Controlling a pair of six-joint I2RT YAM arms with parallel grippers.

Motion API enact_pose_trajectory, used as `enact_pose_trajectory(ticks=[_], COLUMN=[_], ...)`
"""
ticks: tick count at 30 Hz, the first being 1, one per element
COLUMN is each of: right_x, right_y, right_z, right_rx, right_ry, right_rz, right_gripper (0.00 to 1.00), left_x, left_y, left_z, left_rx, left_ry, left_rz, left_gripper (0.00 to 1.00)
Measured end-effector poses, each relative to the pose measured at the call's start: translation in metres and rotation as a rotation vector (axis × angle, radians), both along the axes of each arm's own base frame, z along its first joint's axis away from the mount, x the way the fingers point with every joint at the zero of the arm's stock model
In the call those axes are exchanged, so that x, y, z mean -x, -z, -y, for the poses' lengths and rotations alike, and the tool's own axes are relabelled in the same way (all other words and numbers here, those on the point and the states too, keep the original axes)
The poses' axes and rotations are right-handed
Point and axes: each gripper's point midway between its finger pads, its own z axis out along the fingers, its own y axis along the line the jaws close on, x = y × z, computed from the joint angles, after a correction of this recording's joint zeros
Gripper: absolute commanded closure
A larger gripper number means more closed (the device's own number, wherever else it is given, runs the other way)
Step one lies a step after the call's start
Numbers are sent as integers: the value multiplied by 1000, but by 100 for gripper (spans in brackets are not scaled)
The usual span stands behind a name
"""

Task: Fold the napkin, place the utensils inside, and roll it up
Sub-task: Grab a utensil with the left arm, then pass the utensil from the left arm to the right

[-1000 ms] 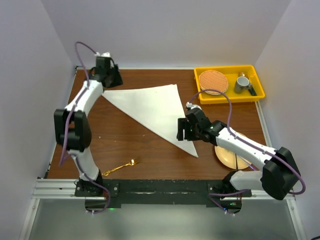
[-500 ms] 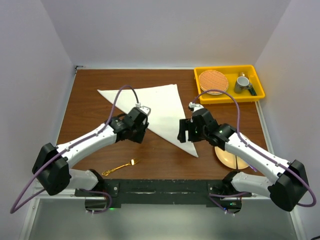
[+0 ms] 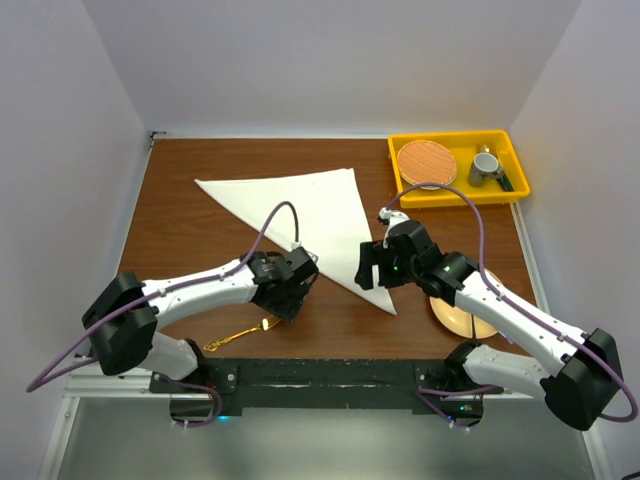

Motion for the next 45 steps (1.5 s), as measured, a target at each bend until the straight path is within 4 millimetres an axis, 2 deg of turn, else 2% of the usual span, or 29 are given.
enact_pose_trajectory(ticks=[10, 15, 17, 21, 25, 28, 29, 31, 36, 40, 42, 45], right_x=[0, 2, 3, 5, 5, 5, 5, 5, 4, 3, 5, 12], right_y=[-1, 1, 1, 1, 1, 5, 6, 8, 14, 20, 22, 18], right_z=[-2, -3, -3, -2, -1, -1, -1, -1, -1, -8, -19, -38], right_rx=[-9, -14, -14, -18, -17, -9, -7, 0, 20, 22, -9, -79], right_ry=[-8, -15, -17, -17, -17, -17, -17, -18, -28, -86, -161, -297], right_rz=[0, -7, -9, -6, -6, -15, -17, -24, -34, -26, -22, -7], right_gripper=[19, 19, 19, 18, 18, 18, 18, 18, 16, 13, 12, 9], left_x=[18, 17, 16, 12, 0, -13, -20, -31, -58, -82, -102, -139], left_y=[32, 43, 44, 44, 43, 43, 42, 38, 14, -27, -61, -133], left_z=[-9, -8, -6, -4, -3, -1, 0, 5, 31, 66, 81, 90], left_rx=[-131, -153, -154, -168, -191, -193, -194, -182, -104, 75, 229, 505], left_ry=[18, 18, 20, 33, 44, 36, 34, 27, 27, 10, -15, -45], left_rz=[-89, -102, -104, -90, -48, -23, -10, 12, 81, 105, 122, 187], left_gripper=[38, 51, 59, 66, 75, 88, 97, 100, 100, 100, 100, 100])
